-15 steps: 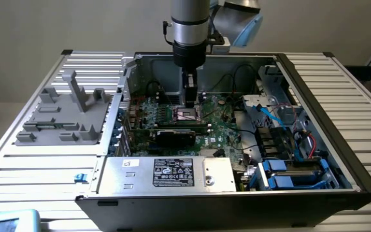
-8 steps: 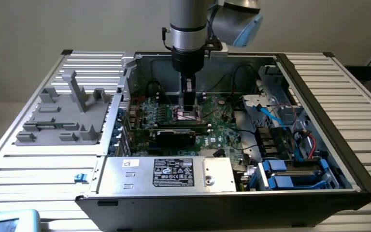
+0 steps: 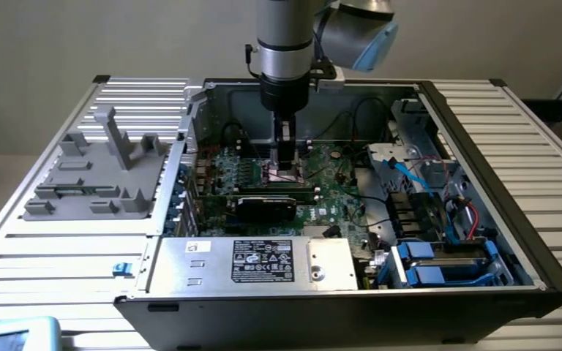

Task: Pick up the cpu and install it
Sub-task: 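Place the cpu into insertion slot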

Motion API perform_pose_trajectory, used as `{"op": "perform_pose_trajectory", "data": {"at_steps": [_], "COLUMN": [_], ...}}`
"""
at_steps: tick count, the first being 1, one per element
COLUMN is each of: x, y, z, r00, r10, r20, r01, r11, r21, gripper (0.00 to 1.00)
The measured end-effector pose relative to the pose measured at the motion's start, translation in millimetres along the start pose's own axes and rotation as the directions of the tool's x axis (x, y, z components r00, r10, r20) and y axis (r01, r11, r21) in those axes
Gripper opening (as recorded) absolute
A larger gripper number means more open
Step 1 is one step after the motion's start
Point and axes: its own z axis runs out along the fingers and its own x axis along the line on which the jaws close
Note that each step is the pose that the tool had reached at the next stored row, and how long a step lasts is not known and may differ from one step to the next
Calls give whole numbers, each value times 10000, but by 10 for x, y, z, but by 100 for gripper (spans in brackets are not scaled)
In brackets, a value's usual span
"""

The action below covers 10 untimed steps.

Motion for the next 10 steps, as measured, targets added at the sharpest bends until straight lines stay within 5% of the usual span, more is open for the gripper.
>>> {"op": "perform_pose_trajectory", "data": {"at_steps": [5, 10], "x": [0, 13], "y": [-7, -23], "z": [48, 77], "r00": [10000, 9999], "r10": [1, 8], "r20": [-5, -122], "r01": [-1, -8], "r11": [10000, 10000], "r21": [-3, -6], "gripper": [56, 56]}}
